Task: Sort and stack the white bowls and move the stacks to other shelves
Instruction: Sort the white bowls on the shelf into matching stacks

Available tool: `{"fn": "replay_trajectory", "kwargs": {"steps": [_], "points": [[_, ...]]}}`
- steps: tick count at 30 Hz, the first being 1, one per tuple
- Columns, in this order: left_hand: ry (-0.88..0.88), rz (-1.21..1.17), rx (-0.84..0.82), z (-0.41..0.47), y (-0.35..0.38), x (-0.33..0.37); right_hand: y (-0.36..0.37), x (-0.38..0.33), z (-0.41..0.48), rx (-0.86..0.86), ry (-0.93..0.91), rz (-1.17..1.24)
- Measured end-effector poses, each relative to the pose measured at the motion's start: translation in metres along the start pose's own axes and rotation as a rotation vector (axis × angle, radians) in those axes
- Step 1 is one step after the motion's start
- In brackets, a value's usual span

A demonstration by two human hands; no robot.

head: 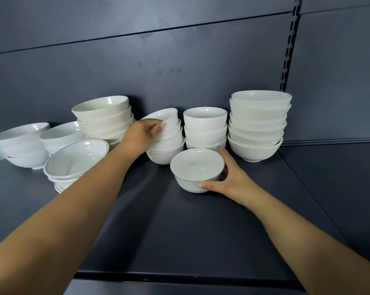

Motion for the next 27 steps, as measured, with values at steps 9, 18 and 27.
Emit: {"fn": "replay_trajectory", "kwargs": {"steps": [9, 18, 27], "points": [[0.153, 0.096, -0.093, 0.004, -0.014, 0.003, 0.004, -0.006, -0.008, 0.118, -0.131, -0.124], [0.088, 0.086, -0.068, -0.004, -0.018, 0.002, 0.002, -0.021, -0.005, 0.277, -0.218, 0.076], [-0.066, -0.047, 0.149, -0.088, -0.017, 0.011, 0.013, -0.111, 0.046, 0.241, -0.414, -0.131]]}}
Point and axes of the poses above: each hand's wrist, its own z-axis towards the middle knuckle, its own y-axis out of the palm, x = y × z, the point moved 1 cm from there along z, towards the middle knuckle, and after that the axes turned 10 degrees about z, right-handed, at the moved point
